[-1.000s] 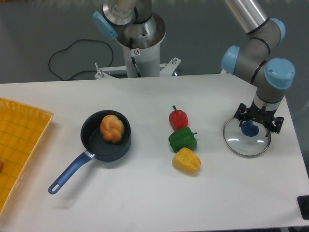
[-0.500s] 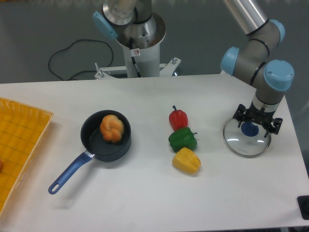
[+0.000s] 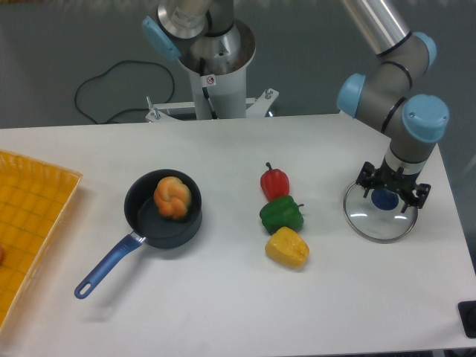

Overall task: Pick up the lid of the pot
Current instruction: 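Close the gripper on the blue knob of the glass lid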

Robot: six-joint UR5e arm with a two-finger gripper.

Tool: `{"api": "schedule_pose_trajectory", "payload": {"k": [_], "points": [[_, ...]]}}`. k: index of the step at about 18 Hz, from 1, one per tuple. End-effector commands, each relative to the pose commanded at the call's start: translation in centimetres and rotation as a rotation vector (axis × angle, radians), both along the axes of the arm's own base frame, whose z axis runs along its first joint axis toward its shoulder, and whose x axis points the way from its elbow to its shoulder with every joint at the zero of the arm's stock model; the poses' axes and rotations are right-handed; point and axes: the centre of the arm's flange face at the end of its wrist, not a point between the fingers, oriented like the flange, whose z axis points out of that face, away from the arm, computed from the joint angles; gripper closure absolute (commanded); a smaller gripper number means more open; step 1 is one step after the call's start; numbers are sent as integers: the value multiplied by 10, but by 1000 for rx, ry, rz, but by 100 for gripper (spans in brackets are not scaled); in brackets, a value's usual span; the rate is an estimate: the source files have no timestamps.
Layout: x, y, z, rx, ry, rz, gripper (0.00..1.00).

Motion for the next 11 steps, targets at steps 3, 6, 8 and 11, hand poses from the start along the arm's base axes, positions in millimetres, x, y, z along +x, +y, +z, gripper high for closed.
{"api": "schedule_pose_trajectory", "payload": {"k": [3, 6, 8, 11], "points": [[1, 0, 0, -2, -1, 0, 26], [1, -1, 1, -2, -3, 0, 27], [1, -1, 0, -3, -4, 2, 29], [2, -3, 1, -3, -6, 3, 34]]}}
